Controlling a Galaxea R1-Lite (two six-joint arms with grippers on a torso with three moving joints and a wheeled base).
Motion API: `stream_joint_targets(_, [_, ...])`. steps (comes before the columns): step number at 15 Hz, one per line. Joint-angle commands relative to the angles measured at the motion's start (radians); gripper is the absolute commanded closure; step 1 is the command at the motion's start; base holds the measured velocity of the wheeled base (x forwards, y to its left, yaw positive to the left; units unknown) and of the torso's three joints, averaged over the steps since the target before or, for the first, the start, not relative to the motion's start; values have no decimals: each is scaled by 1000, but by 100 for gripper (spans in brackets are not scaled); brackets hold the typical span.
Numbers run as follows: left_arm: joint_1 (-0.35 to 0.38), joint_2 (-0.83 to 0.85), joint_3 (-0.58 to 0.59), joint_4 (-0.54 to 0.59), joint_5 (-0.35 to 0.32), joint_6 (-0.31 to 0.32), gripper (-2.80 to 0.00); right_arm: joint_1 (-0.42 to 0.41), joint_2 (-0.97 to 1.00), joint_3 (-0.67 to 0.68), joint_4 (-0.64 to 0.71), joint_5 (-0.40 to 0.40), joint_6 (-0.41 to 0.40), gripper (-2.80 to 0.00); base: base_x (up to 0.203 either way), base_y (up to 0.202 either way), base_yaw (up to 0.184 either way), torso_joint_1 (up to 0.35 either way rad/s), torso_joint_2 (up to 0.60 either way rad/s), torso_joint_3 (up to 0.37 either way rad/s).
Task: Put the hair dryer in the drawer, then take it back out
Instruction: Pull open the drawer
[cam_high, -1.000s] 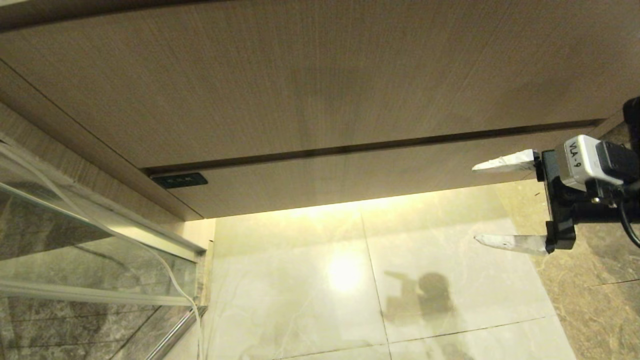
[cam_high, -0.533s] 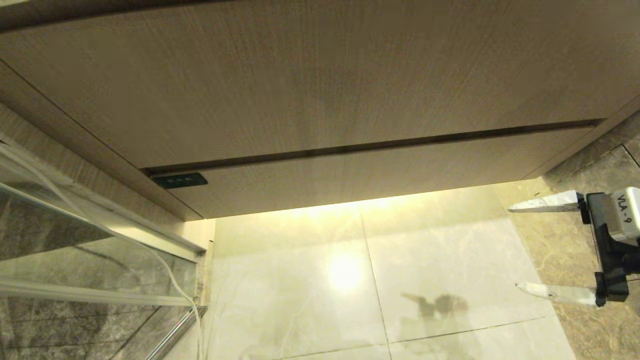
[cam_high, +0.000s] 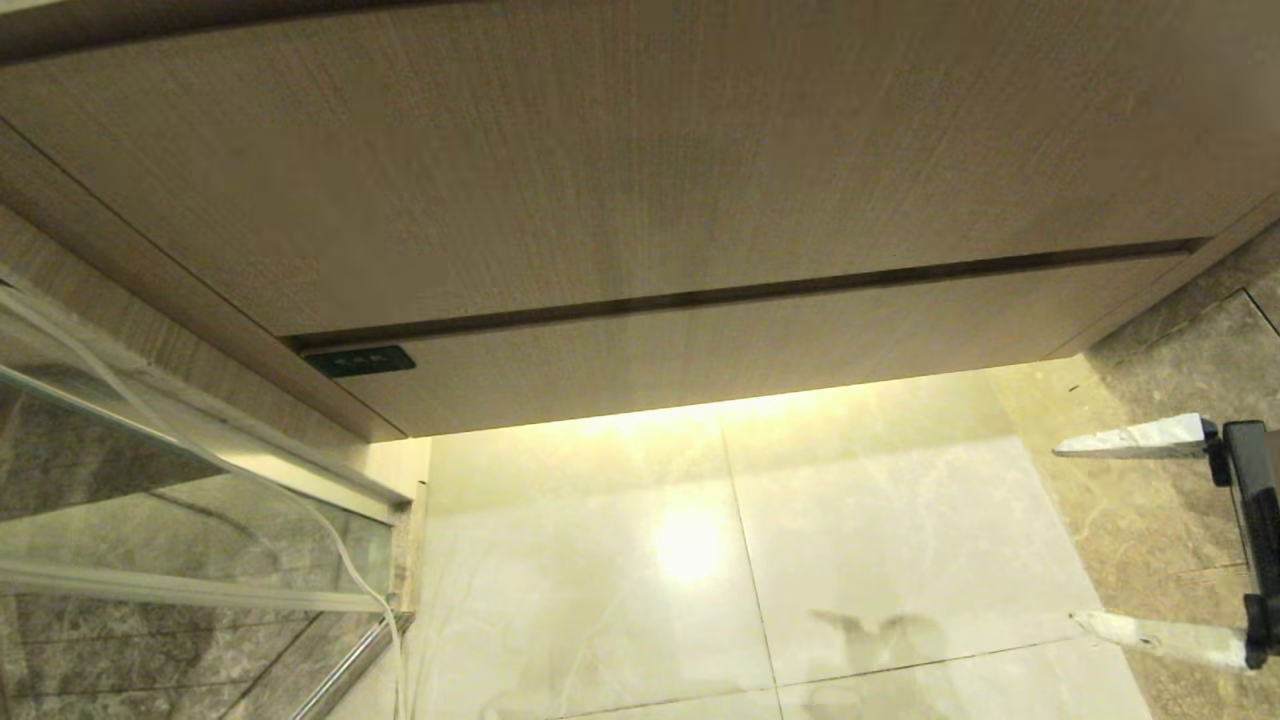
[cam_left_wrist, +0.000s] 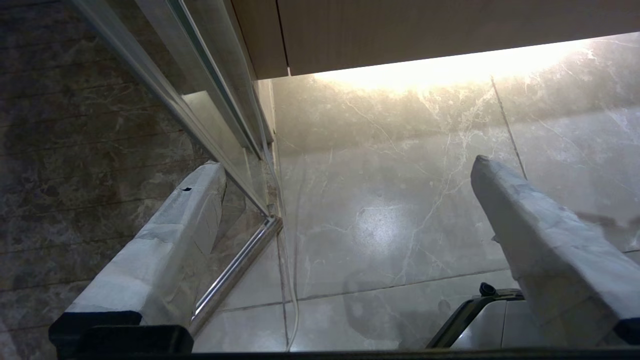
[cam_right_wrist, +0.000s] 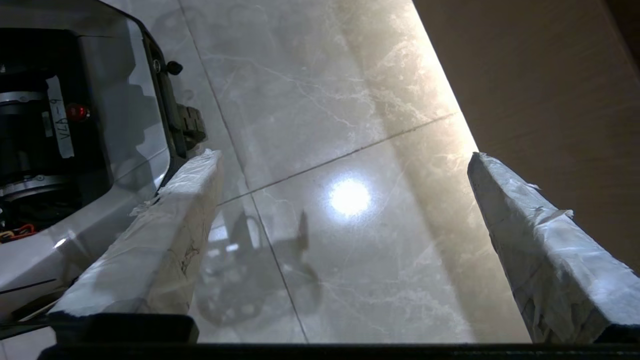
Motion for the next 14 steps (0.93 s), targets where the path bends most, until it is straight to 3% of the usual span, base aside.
stream_joint_targets(1, [0, 0, 0, 1, 0, 0, -280, -20, -43, 13, 2, 4, -6, -280, 0, 0, 0, 0, 0, 0])
stream_joint_targets(14, [0, 0, 0, -1, 0, 0, -280, -92, -70, 13, 39, 6, -6, -280, 0, 0, 0, 0, 0, 0])
